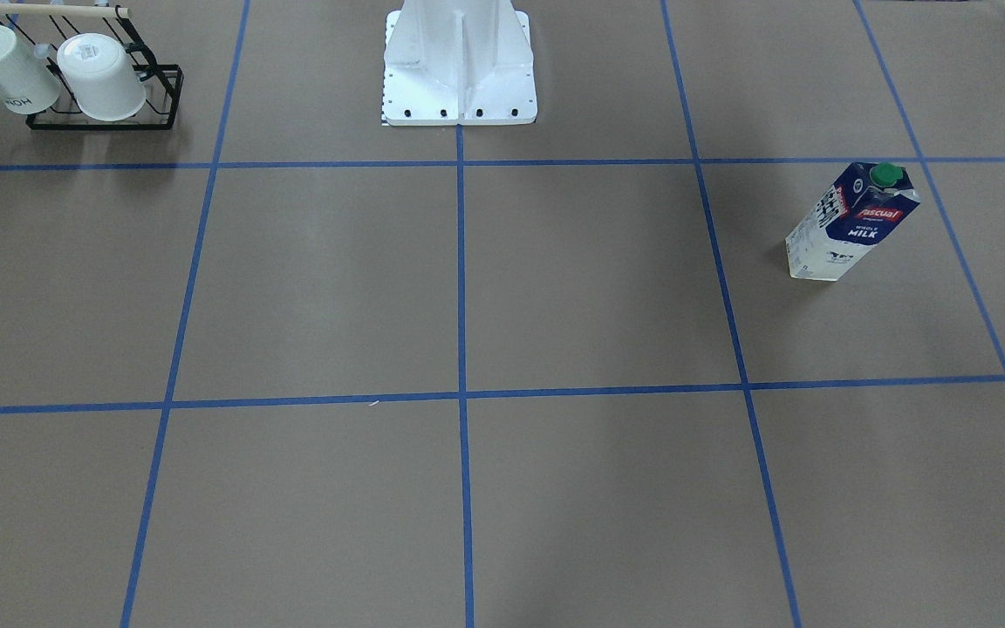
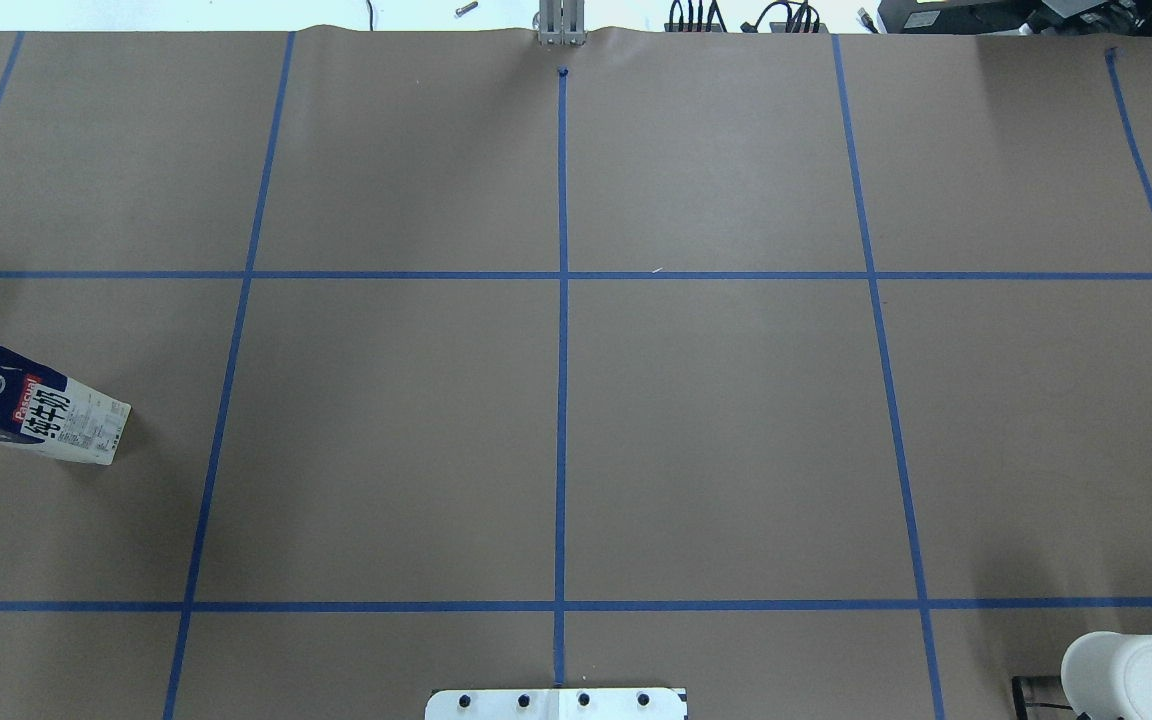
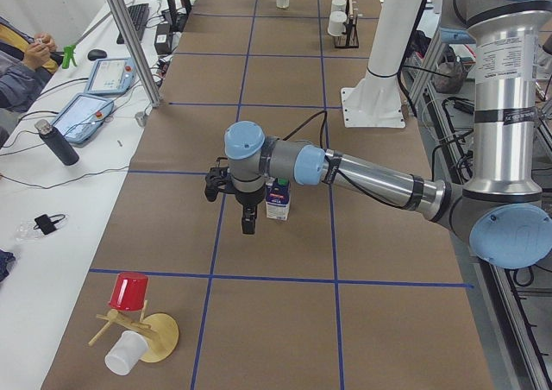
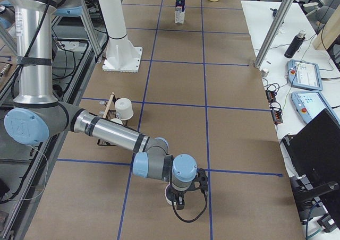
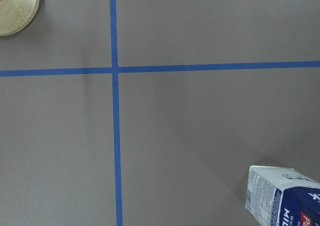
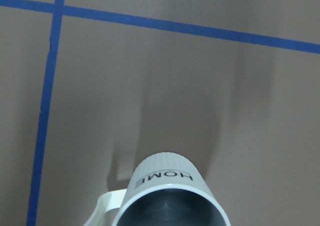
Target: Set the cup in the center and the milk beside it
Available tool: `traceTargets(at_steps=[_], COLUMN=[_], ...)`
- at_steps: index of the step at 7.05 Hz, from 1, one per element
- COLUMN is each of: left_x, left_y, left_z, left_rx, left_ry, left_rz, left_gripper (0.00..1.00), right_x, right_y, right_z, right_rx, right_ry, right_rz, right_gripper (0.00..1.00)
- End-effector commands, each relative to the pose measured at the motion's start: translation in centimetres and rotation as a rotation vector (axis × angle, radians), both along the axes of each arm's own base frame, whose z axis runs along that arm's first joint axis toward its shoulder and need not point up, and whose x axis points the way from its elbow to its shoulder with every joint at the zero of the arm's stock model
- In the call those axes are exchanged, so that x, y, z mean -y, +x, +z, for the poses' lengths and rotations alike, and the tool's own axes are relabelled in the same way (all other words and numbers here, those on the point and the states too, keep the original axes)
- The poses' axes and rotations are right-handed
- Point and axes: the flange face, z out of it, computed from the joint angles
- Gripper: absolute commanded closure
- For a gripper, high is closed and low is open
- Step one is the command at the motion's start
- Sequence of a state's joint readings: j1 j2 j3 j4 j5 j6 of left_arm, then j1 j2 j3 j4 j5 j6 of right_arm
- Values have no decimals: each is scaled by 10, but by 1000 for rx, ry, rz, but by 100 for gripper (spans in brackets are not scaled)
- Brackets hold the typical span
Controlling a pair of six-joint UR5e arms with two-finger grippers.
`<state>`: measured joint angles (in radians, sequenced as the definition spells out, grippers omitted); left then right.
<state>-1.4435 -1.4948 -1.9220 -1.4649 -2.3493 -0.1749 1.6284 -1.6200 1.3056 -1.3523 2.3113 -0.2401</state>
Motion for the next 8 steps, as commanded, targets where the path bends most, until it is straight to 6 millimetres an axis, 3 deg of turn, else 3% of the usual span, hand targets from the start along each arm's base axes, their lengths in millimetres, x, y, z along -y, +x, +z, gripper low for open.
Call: traceTargets(at_steps=[1,6,7,8], left_x=[1,2,1,0], left_y=[0,0,-1,-1], left_z=[-2,-5,-4,-4], left_rx=[0,2,3,3], left_ry=[4,12,10,10], left_rz=[0,-1,-1,-1], left_gripper=[2,2,2,2], right_x=[-6,-17,-18,-19], right_y=[5,5,5,4], right_z=[10,50,53,54], right_rx=[-10,-25,-25,-22], right_ry=[-7,-9,-14,-18], right_rz=[-2,-8,-5,-4], right_gripper=[5,14,18,32])
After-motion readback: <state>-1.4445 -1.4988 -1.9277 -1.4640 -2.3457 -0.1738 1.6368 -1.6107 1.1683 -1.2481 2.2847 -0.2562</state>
